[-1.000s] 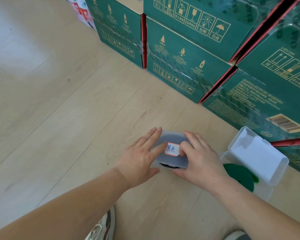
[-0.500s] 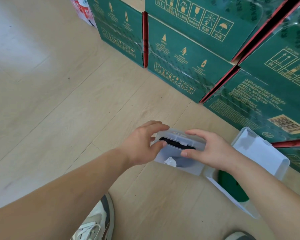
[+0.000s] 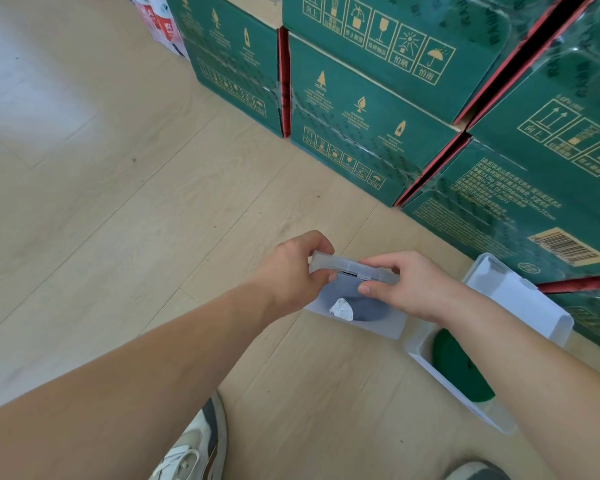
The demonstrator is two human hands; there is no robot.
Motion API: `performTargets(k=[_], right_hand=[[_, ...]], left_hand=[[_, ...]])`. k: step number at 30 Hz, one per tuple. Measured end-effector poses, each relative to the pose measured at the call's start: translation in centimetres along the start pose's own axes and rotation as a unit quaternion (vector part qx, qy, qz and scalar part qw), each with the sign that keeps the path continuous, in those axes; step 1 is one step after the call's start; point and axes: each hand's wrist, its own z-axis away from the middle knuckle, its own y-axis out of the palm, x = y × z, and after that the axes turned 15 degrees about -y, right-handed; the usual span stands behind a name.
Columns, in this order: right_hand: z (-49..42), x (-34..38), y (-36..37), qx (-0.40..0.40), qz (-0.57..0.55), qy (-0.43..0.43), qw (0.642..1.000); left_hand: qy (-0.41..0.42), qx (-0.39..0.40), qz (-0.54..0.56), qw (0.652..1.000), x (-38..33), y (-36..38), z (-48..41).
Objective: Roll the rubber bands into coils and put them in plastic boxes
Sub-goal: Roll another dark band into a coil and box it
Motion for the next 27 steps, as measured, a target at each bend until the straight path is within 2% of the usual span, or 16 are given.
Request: performTargets(k=[3, 9, 13, 16, 21, 27], right_hand=[[0.0, 0.2, 0.2, -0.008, -0.026, 0.001, 1.000], [0.5, 0.0, 1.3, -0.047, 0.011, -0.013, 0.999], [1.1, 0.3, 1.8, -0.069, 0.033, -0.015, 0.997], [1.3, 0.2, 2.1, -0.078, 0.020, -0.014, 0.997], [1.3, 0.2, 2.0, -0.080, 0.017, -0.018, 0.997], [1.6, 0.7, 1.9, -0.060, 0.018, -0.016, 0.998]], left_hand=[[0.005, -0.003, 0.001, 1.000, -0.2, 0.1, -0.2], [-0.005, -0.012, 0.060, 0.998, 0.8, 0.3, -0.3], [-0.032, 0.000, 0.128, 0.991, 1.1, 0.4, 0.3], [-0.050, -0.003, 0.134, 0.990, 1.2, 0.3, 0.9], [-0.072, 0.063, 0.157, 0.983, 1.2, -1.1, 1.1], [-0.104, 0.077, 0.140, 0.982, 1.0, -2.1, 0.9]])
